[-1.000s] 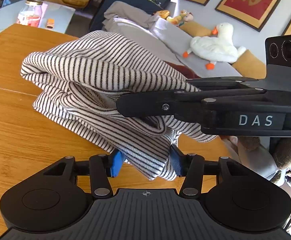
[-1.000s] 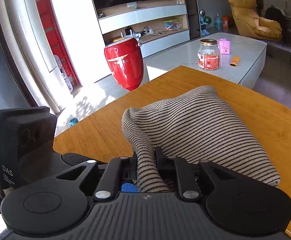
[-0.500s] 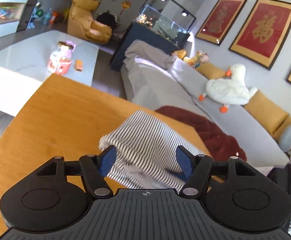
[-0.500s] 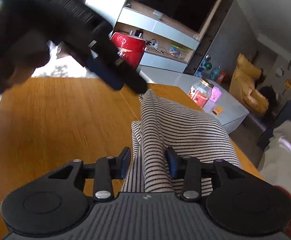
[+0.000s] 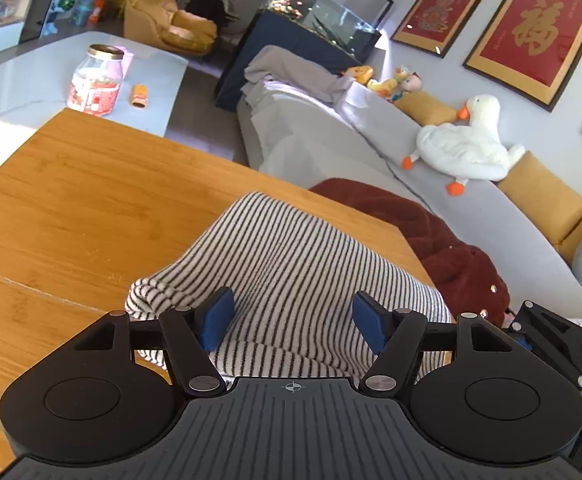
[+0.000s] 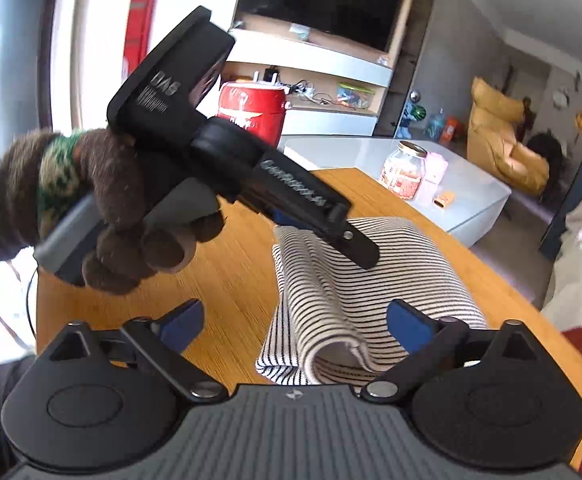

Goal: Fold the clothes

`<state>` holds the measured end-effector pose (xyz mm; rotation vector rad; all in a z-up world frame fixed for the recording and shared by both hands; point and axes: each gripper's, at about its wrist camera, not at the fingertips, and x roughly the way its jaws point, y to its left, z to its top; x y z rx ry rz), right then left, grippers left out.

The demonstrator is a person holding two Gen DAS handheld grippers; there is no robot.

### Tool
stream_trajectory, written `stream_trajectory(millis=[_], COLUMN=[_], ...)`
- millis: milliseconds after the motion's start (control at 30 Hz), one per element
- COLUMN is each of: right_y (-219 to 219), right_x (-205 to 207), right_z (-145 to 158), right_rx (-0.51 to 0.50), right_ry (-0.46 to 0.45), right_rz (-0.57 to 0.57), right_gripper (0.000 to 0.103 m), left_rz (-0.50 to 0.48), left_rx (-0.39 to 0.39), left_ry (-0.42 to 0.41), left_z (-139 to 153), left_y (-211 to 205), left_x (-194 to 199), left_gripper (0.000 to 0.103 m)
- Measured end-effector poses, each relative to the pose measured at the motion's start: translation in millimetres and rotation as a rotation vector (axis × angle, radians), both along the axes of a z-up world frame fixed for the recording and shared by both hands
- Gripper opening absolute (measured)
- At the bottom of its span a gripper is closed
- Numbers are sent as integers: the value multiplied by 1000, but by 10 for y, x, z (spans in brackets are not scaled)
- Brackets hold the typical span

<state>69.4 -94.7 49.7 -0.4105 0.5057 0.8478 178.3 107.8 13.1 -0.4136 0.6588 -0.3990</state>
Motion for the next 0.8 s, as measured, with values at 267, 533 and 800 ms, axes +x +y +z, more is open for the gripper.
stream_trajectory(millis=[267,533,800], right_y=[-224,68,-473], right_x=[455,208,313], right_z=[6,-547,70], right_rx=[46,-174,72], right_ry=[83,-99,94], right_rz=[-175,-233,-171], right_gripper=[103,103,103], left_rz=[-8,-19,-30], left_rx=[4,28,1], left_ry=[-12,-32,-48], left_z=[-30,-48,-80], left_y=[14,-48,12], left_x=[-34,-77,-91], left_gripper=[71,76,77])
